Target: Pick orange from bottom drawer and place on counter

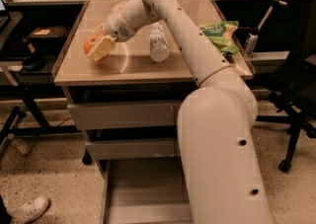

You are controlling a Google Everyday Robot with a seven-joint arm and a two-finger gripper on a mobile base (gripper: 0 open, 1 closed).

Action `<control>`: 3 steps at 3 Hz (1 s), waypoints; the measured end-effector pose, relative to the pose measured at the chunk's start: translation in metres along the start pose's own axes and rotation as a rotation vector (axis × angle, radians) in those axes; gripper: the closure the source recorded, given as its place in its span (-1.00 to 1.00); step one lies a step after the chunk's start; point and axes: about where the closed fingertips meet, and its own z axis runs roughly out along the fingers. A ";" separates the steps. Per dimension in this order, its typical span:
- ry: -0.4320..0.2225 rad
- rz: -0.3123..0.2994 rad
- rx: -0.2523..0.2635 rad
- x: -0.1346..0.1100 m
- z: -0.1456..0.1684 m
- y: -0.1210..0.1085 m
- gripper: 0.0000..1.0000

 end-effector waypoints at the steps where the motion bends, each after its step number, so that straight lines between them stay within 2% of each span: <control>1: 0.024 0.019 -0.031 0.009 0.018 -0.009 1.00; 2: 0.039 0.028 -0.044 0.011 0.024 -0.012 1.00; 3: 0.039 0.028 -0.044 0.011 0.024 -0.012 0.63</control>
Offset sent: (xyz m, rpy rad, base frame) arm 0.0307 0.0174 -0.0313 -0.0873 0.0663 0.0283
